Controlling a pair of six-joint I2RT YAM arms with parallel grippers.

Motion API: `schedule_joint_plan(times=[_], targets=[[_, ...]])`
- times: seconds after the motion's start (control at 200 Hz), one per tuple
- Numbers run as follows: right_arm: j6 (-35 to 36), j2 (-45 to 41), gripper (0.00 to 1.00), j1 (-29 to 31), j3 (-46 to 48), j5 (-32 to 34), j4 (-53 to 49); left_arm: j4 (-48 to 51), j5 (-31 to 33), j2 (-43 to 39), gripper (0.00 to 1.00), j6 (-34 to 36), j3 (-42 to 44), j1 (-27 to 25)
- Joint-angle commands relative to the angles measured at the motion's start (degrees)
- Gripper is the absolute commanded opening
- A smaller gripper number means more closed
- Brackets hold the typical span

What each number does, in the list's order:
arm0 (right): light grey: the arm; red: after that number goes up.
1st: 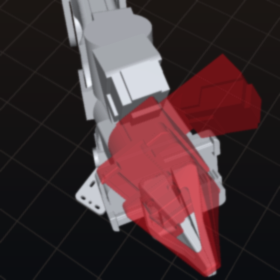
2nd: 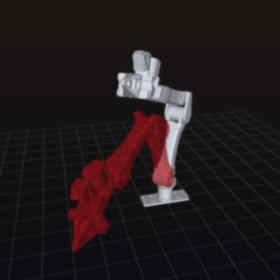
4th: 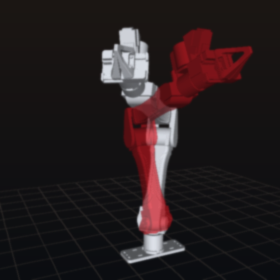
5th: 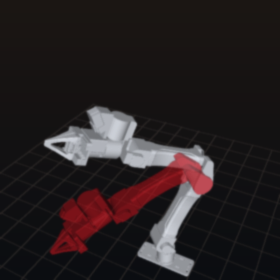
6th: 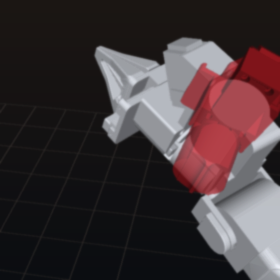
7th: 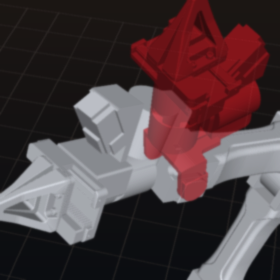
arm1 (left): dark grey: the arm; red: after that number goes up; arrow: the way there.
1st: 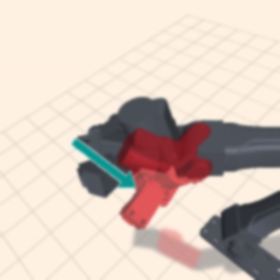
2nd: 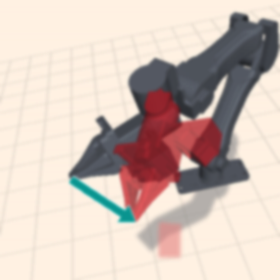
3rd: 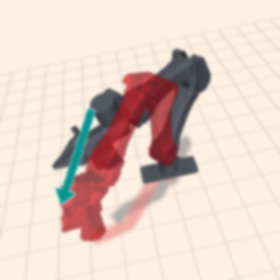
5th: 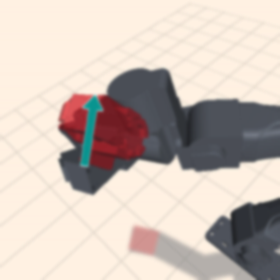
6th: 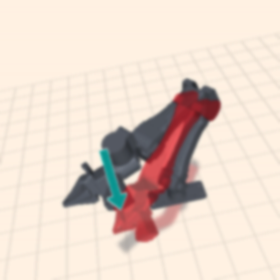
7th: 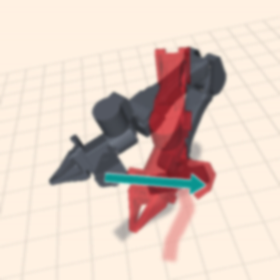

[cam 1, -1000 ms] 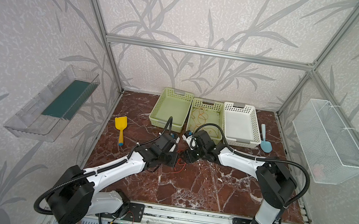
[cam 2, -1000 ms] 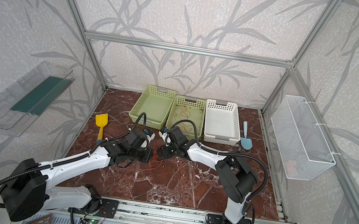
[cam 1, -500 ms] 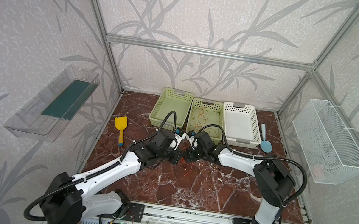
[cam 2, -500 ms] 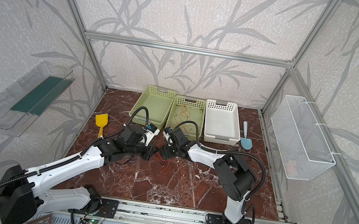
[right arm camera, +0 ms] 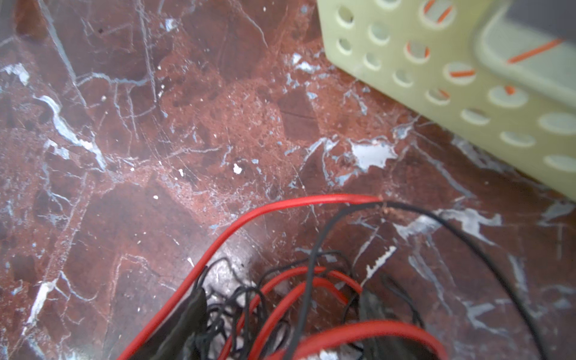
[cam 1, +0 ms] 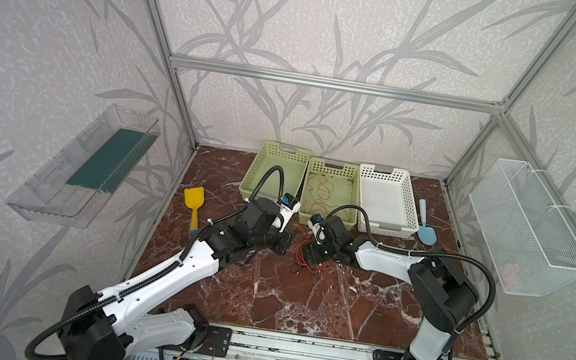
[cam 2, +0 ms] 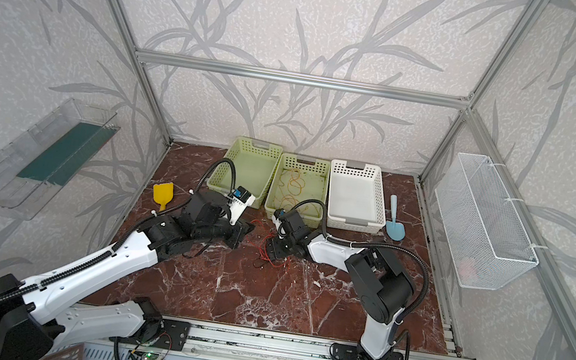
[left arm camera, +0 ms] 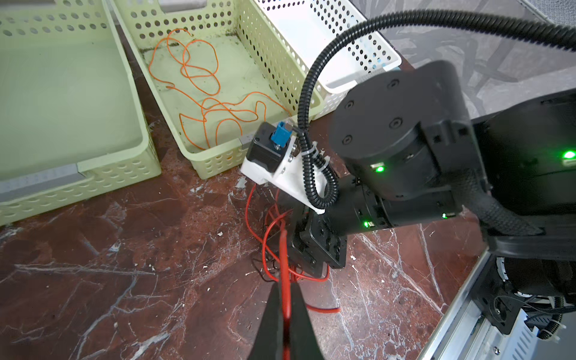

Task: Untangle the cables
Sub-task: 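Pull the red wire with the left gripper up toward the farther green basket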

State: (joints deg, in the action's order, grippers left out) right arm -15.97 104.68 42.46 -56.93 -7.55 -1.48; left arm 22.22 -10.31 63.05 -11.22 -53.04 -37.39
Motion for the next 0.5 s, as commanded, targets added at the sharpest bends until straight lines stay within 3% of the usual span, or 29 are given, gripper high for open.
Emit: schedule_joint_plan(times=[0.0, 0.275, 0.5], targets=[[0.8, -0.31, 0.75, -0.45, 2.19, 2.88, -2.48, 0.07, 3.49, -2.66, 0.0, 2.69, -4.01, 0.02], [1.91, -1.12, 0.75, -0.53, 2.88, 3.77, -2.91, 1.36, 6.33, -2.11, 0.0, 4.15, -5.1, 0.94], [2.22, -2.89, 0.74, -0.97, 3.58, 4.39, -3.31, -2.11, 8.22, -1.3, 0.0, -0.87, 4.06, 3.55]])
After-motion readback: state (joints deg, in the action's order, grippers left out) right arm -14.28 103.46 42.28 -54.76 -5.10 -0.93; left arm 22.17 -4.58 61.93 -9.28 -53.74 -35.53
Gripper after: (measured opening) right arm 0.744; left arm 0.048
